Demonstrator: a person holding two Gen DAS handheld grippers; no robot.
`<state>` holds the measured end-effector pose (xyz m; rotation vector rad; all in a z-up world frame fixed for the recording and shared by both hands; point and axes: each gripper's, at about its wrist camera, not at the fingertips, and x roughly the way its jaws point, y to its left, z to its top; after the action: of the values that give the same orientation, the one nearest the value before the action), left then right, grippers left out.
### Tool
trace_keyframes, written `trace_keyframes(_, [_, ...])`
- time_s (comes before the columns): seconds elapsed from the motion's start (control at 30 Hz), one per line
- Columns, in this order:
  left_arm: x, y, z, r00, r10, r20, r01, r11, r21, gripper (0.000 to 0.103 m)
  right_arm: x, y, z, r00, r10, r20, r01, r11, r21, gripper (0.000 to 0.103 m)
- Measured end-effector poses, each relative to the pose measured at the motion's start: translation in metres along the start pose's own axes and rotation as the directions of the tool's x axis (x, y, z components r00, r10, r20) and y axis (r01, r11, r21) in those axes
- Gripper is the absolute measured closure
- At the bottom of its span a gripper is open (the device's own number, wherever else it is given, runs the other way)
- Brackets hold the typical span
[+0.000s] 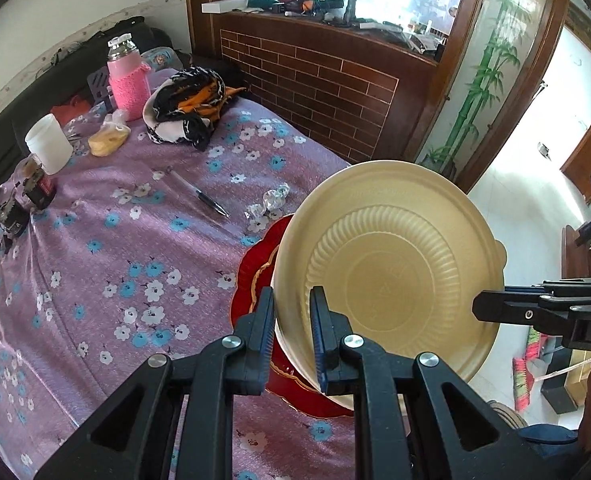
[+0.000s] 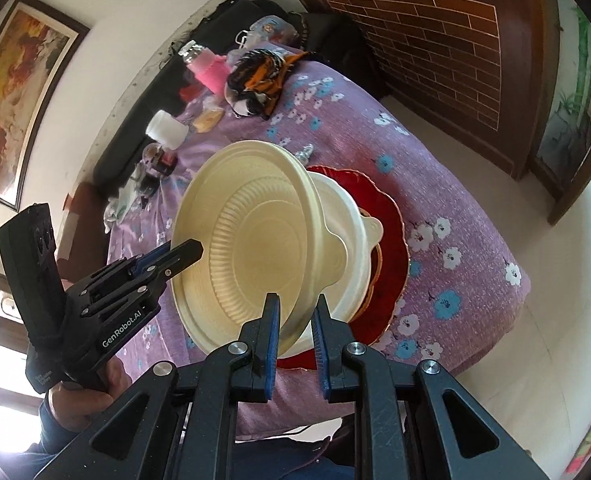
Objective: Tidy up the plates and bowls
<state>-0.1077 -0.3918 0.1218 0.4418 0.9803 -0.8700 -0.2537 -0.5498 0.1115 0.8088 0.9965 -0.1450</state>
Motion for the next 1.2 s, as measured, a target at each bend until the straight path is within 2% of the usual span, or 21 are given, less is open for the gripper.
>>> trace_keyframes(0.6, [0.022, -0.002, 0.001, 0.999, 0.010, -0.042, -0.010, 1.000, 0.007, 0.088, 0.019, -0.014, 0.009, 0.999, -0.018, -0.048, 0.020, 1.000, 0.024, 0.086])
trace_keyframes(0.9, [0.023, -0.003, 0.002, 0.999, 0.007, -0.040, -0.007, 1.000, 0.010, 0.088, 0.021, -0.016, 0.010, 0.999, -0.025, -0.046, 0.026, 0.999, 0.028, 0.084])
trace_keyframes(1.07, [0.021, -0.003, 0.002, 0.999, -0.003, -0.036, 0.003, 1.000, 0.008, 0.081, 0.020, -0.015, 0.010, 0.999, -0.021, -0.044, 0.023, 0.999, 0.026, 0.083])
trace_keyframes(1.2, [0.018, -0.002, 0.001, 0.999, -0.005, -0.035, 0.005, 1.000, 0.010, 0.075, 0.018, -0.014, 0.009, 0.999, -0.026, -0.034, 0.027, 0.999, 0.020, 0.075])
